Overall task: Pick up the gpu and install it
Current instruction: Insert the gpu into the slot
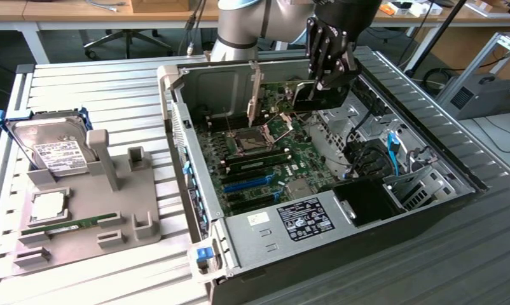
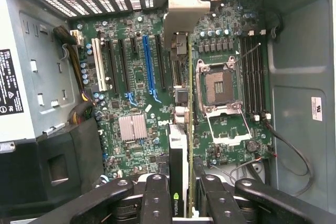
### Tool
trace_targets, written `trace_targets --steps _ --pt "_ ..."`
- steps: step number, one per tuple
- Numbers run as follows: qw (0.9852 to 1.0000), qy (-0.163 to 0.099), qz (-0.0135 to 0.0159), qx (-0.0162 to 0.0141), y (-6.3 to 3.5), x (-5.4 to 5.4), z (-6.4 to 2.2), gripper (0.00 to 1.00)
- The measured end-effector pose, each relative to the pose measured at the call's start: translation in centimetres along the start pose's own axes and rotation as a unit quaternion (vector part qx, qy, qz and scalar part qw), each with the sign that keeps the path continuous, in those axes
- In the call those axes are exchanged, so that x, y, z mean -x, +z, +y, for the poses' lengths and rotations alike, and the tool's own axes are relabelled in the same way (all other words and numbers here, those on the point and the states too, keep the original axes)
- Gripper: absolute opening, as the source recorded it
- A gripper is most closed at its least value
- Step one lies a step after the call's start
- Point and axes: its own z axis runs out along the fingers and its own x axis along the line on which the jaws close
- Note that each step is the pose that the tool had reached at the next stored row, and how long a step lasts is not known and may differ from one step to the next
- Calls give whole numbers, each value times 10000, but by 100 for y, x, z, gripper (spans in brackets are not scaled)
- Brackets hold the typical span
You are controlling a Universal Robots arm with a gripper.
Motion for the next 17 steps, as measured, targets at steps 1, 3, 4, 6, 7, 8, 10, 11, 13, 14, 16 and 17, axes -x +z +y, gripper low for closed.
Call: trace_targets --steps 1,3,4,6,7,8,10,11,13,14,16,17 --pt "10000 0 0 0 0 0 0 27" --pt "10000 0 0 0 0 0 0 27" --pt "10000 0 0 1 0 0 0 27" --pt "10000 1 2 18 1 0 -2 27" --pt "10000 1 5 42 1 0 -4 27" --pt "10000 2 6 59 1 0 -5 27" --pt "9999 4 16 133 1 1 -11 27" --pt "9998 5 21 173 1 2 -13 27" --pt "9996 7 34 281 1 3 -22 27" --pt "9994 9 40 329 1 3 -26 27" --pt "9993 10 46 374 0 3 -28 27" --pt "9993 10 46 374 0 3 -28 27"
